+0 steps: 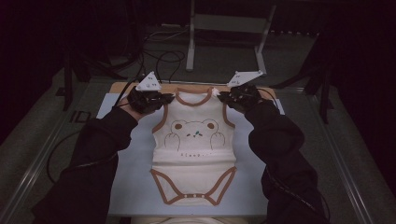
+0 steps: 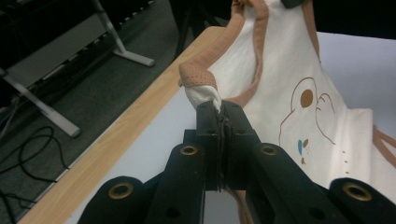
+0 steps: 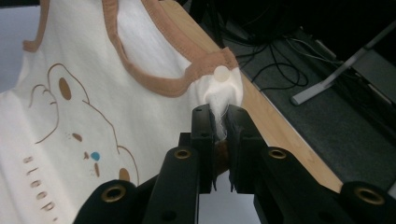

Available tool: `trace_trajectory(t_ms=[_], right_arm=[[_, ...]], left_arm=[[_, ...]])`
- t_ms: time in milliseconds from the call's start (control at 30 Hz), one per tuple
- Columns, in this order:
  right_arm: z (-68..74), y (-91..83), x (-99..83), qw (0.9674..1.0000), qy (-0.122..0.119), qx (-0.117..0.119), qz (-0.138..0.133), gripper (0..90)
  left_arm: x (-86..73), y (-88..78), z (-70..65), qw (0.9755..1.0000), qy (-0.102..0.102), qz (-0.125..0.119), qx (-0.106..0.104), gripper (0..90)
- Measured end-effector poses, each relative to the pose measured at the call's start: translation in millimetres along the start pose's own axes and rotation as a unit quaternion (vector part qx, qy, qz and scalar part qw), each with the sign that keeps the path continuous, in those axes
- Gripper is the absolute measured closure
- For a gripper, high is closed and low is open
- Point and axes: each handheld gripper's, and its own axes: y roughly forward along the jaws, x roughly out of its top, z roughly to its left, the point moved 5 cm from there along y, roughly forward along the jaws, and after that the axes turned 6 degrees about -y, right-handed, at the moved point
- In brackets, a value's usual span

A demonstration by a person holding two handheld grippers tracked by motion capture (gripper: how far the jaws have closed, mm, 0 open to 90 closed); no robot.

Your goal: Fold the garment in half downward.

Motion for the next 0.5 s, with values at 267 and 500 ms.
trace_trajectory(t_ms=[267,500], right_arm=[[2.9,-7.1,4.9,0.9995,-0.011,-0.022,-0.019,82.5],[19.3,-9.2,-3.1,0.9996,-0.019,-0.007,-0.019,82.5]], left_arm=[[0.4,-4.7,-3.2,0.9998,0.006,-0.014,0.011,87.3],[-15.3,-3.8,-14.2,1.0000,0.004,-0.008,-0.004,87.2]])
